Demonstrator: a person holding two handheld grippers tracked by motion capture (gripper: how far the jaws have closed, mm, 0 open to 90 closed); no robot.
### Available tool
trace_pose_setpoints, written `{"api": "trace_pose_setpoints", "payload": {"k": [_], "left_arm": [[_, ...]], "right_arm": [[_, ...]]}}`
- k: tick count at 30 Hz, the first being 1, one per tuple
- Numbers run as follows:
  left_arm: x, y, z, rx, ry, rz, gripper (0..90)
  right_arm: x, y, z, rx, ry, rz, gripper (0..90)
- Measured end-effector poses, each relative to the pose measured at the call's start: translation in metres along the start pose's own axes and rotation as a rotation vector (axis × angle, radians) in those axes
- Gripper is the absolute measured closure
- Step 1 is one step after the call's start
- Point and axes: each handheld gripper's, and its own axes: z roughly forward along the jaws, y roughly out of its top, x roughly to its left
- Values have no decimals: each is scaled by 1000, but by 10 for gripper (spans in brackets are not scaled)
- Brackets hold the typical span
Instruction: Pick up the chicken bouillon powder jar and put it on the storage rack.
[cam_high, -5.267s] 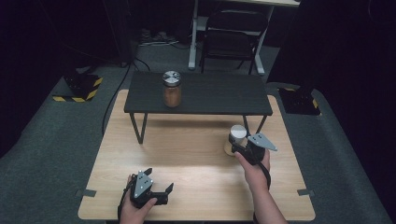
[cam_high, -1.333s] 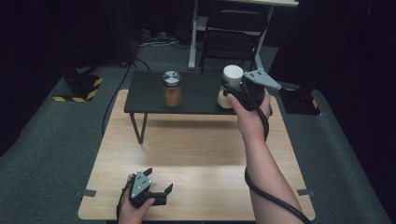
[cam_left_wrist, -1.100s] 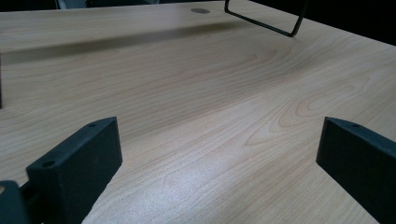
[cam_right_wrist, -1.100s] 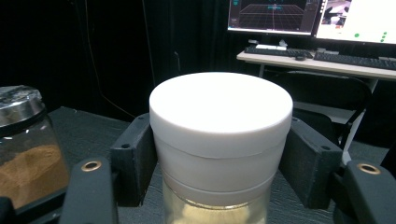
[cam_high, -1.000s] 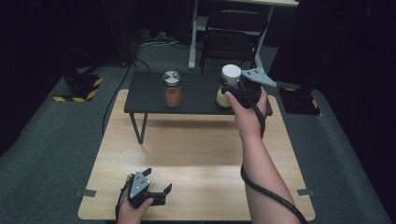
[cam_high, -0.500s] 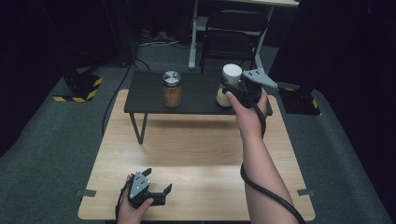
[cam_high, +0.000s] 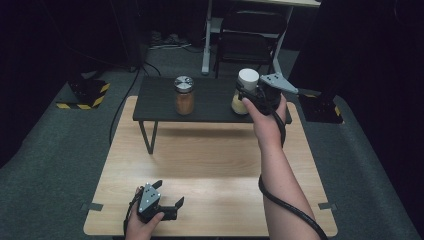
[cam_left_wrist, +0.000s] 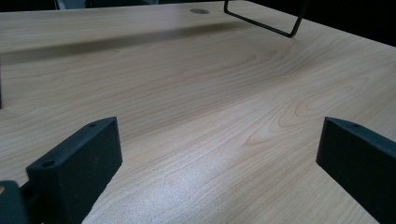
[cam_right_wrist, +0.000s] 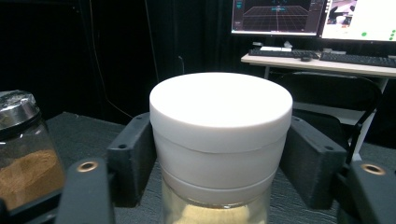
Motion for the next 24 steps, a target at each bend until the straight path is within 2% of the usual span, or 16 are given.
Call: {"api": "trace_pose_setpoints", "payload": {"k": [6, 10, 13, 24], "left_arm": [[0, 0, 0, -3, 0, 1, 5], [-1, 0, 0, -3, 1, 4, 5], [-1, 0, 0, -2, 0, 6, 4], [0, 0, 0, -2, -3, 3, 5]], "right_arm": [[0, 0, -2, -9, -3, 30, 154], [3, 0, -3, -9, -15, 27, 8], [4, 0, -3, -8, -15, 11, 0], [6, 1, -9, -15, 5, -1, 0]]}}
